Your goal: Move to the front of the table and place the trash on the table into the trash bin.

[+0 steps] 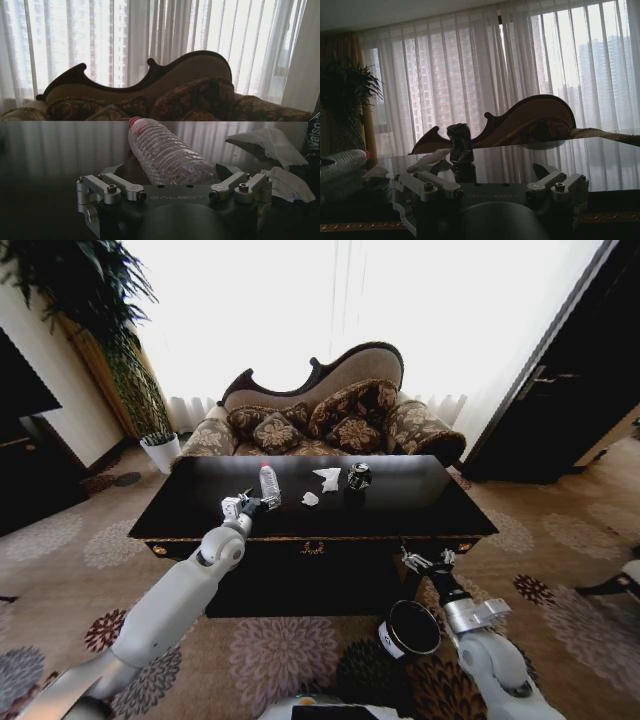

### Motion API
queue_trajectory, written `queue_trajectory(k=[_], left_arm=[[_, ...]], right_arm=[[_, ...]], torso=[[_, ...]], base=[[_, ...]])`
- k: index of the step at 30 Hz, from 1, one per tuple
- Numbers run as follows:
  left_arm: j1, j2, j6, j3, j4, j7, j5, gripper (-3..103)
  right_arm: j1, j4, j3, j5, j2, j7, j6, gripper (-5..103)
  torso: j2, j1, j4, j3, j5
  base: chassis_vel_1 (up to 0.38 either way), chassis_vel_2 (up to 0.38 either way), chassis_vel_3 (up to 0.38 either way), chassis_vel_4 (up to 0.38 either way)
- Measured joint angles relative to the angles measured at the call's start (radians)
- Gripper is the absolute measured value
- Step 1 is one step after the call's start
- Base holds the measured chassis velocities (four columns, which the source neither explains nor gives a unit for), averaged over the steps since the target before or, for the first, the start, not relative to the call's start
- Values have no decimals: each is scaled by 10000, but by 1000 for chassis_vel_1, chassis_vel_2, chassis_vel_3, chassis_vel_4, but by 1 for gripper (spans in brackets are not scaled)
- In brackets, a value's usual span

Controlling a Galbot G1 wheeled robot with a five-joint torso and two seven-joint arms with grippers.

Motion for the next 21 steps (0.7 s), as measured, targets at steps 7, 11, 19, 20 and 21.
queue_trajectory(k=[7, 11, 19, 20, 21], left_arm=[[437, 194, -1, -189, -327, 10, 46, 100], [603, 259, -1, -311, -369, 60, 104, 100], [619, 302, -129, -442, -221, 314, 291, 102], [619, 302, -129, -442, -221, 314, 291, 102], [609, 283, -144, -439, -184, 361, 309, 98]], right_arm=[[-8, -37, 23, 4, 13, 5, 2, 100], [-6, 3, 5, 6, 39, 7, 2, 100], [-99, 117, 78, 52, 55, 6, 2, 100], [-99, 117, 78, 52, 55, 6, 2, 100], [-106, 144, 99, 68, 53, 6, 2, 100]], torso=[[1, -1, 1, 0, 0], [1, -1, 0, -1, -1], [1, -1, 0, -1, 0], [1, -1, 0, -1, 0], [1, -1, 0, -1, 0]], base=[[0, 0, 0, 0], [0, 0, 0, 0], [0, 0, 0, 0], [0, 0, 0, 0], [0, 0, 0, 0]])
